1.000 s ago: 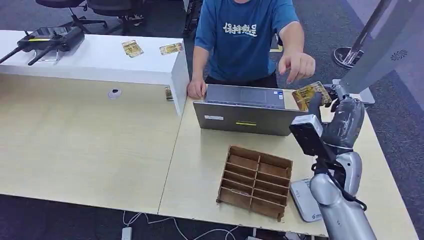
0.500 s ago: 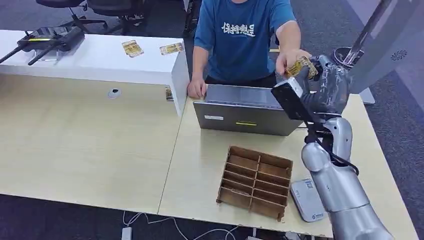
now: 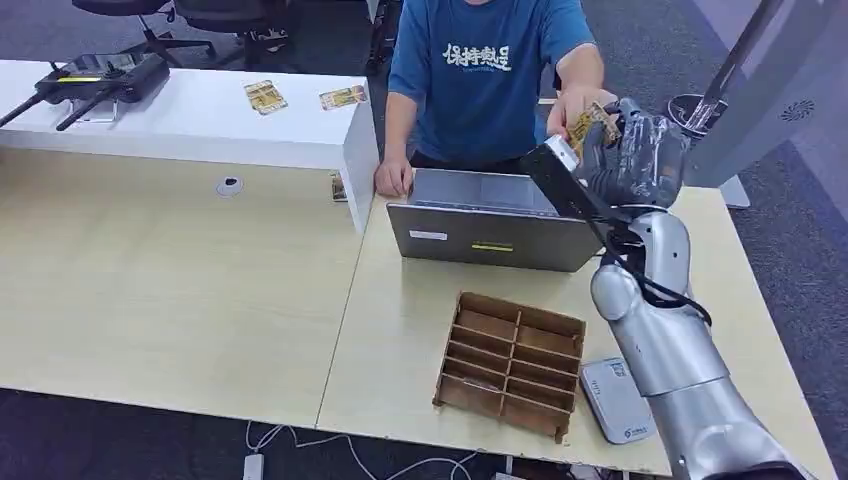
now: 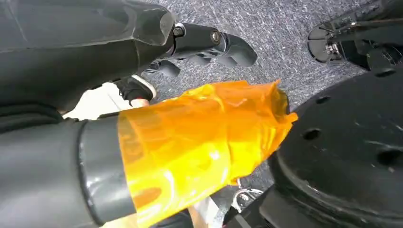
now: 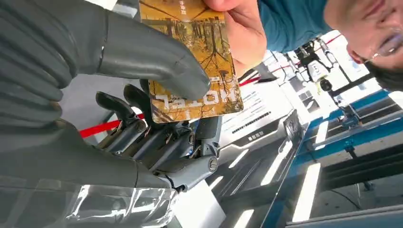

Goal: Pass the card to the sensor for recognition and then transmit it.

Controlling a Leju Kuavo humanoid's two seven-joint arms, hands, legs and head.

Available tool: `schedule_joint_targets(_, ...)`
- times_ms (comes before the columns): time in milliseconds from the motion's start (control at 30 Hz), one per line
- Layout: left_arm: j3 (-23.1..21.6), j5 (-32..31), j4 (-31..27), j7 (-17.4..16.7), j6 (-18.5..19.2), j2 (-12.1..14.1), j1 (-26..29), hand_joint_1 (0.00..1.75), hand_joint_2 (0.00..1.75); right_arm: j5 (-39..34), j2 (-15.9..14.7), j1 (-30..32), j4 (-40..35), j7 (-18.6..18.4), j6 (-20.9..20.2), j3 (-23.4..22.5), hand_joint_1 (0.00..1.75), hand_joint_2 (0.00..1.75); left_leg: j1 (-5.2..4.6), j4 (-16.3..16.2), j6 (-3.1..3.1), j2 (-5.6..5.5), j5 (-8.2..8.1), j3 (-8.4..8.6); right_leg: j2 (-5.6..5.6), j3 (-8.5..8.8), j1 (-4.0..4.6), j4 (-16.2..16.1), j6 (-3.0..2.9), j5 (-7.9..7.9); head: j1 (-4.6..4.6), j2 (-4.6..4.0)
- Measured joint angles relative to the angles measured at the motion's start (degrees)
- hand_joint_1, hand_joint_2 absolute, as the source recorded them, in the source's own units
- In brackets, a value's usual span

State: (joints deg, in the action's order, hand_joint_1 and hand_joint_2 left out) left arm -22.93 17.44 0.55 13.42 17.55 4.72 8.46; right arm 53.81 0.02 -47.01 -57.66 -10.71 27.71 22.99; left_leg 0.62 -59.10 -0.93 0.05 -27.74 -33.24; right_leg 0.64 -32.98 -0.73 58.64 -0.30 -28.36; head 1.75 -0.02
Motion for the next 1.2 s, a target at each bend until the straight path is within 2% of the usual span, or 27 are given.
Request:
schedule_joint_targets(400,0.00,-0.52,0.00,-0.07,-0.13,-0.09,-0.39,0.00,0.00,0.63,0.57,-0.95,2.55,-0.57,-0.61,0.57,1.73,1.75,0.00,0.00,-0.01,0.00,0.01,-0.01,-0.01,-0.01,0.00,-0.01,0.02,0.03,0.00,0.00)
schedule_joint_targets(800,0.00,-0.94,0.00,-0.07,-0.18,-0.04,-0.27,0.00,0.00,0.41,0.59,-0.89,3.87,0.46,-0.17,0.59,1.71,1.75,0.00,0.00,-0.01,0.01,0.01,0.00,-0.01,-0.01,0.00,-0.01,0.02,0.03,0.00,0.00)
schedule_joint_targets(833,0.00,-0.96,0.00,-0.07,-0.17,-0.07,-0.27,0.00,0.00,0.41,0.59,-0.88,3.93,0.44,-0.17,0.59,1.52,1.75,0.00,0.00,-0.01,0.01,0.01,0.00,-0.01,-0.01,0.00,-0.01,0.02,0.03,0.00,0.00)
schedule_joint_targets(867,0.00,-0.96,0.00,-0.07,-0.18,-0.07,-0.27,0.00,0.00,0.41,0.59,-0.89,4.00,0.44,-0.17,0.59,0.00,1.75,0.00,0.00,-0.01,0.01,0.01,0.00,-0.01,-0.01,0.00,-0.01,0.02,0.03,0.00,0.00)
schedule_joint_targets(1200,0.11,-1.94,0.00,-0.07,-0.35,-0.31,-0.29,0.00,0.00,-0.09,0.66,-0.53,4.06,1.75,1.92,0.59,0.00,1.75,0.00,-0.01,-0.02,0.01,0.01,0.00,-0.02,-0.01,0.00,-0.01,0.02,0.03,0.00,0.00)
